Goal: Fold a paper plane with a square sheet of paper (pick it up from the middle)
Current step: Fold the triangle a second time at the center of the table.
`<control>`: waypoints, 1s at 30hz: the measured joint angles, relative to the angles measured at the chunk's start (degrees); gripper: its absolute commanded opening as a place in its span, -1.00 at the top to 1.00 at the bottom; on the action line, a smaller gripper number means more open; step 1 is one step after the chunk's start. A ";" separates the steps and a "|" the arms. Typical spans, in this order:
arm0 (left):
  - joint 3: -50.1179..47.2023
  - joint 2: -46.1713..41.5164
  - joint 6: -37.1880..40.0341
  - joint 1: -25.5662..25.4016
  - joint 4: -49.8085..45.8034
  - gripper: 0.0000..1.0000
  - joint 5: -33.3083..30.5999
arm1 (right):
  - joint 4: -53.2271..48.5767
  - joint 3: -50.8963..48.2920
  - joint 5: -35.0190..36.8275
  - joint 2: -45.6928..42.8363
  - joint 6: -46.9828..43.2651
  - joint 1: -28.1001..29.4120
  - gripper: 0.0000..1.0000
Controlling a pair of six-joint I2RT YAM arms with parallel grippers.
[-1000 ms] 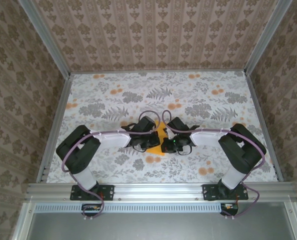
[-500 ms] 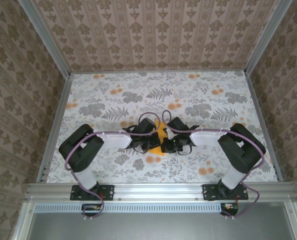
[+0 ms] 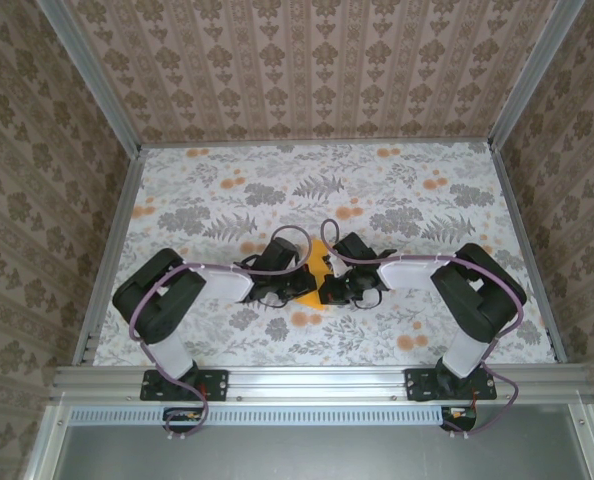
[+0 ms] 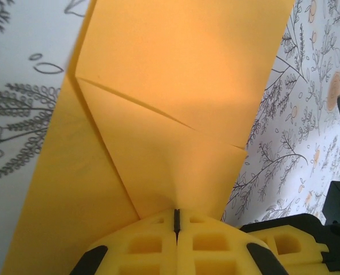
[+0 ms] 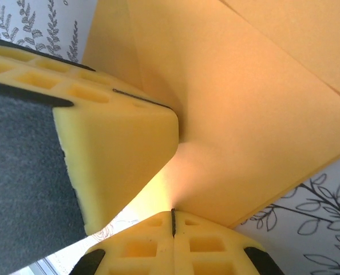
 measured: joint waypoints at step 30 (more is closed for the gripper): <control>6.71 2.29 10.34 10.05 -8.70 0.92 0.68 | 1.29 -0.55 -0.15 -0.35 -1.27 0.00 0.98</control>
